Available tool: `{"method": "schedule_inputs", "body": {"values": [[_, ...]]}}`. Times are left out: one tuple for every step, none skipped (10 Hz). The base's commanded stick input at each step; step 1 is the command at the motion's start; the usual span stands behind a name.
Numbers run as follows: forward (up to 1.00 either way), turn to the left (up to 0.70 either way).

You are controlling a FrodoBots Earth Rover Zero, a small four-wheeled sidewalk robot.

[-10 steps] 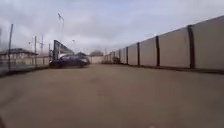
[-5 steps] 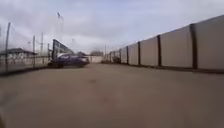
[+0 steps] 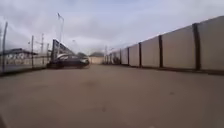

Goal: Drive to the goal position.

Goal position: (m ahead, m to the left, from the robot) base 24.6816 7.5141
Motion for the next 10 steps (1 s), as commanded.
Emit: {"method": "schedule_inputs", "body": {"values": [[0.5,0.0],[0.5,0.0],[0.5,0.0],[0.5,0.0],[0.5,0.0],[0.5,0.0],[0.5,0.0],[0.5,0.0],[0.5,0.0],[0.5,0.0]]}}
